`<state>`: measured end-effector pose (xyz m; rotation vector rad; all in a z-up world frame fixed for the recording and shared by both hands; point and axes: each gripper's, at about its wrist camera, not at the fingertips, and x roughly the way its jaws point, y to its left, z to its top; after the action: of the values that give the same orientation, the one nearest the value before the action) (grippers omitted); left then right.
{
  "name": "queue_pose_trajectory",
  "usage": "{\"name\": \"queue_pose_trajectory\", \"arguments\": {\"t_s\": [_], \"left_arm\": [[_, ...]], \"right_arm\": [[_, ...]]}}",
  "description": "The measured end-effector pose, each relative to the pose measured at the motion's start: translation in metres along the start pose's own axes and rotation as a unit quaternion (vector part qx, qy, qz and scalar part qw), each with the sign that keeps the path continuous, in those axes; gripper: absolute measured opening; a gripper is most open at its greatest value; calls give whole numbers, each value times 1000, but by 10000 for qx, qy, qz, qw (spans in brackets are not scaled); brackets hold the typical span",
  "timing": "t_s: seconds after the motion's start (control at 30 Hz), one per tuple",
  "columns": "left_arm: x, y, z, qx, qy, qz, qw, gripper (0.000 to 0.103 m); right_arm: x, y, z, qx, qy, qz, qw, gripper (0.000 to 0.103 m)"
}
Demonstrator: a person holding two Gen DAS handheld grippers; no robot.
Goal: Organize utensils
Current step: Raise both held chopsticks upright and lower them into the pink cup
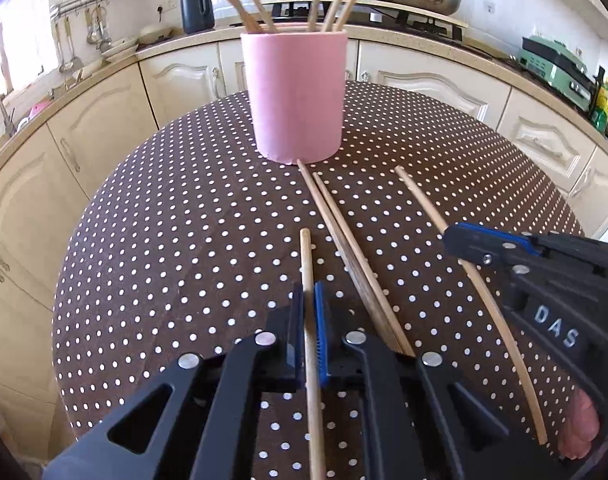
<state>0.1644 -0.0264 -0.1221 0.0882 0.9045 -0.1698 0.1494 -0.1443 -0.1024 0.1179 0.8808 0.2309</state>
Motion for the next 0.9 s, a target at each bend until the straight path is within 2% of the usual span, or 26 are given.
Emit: {"name": "queue_pose_trajectory", "arguments": {"t_s": [0.23,0.37,0.6,0.9], "left_arm": [[-23,18,16,-295,-408,-114,9987,6],[-38,24,27,-483,-689,-229,9962,6],[-68,32,49,-709,-1262,-311,9890,6],[-108,37,81,-812,-1967,-256,9768,6]], "right_arm": [[-21,2,14,16,-386,88,9992,6],[-40,7,25,-97,-746,133,9971,6],[-73,17,45,-286,-1274,203,9912,6],[-92,24,68,-437,-1608,181,9858,6]]}}
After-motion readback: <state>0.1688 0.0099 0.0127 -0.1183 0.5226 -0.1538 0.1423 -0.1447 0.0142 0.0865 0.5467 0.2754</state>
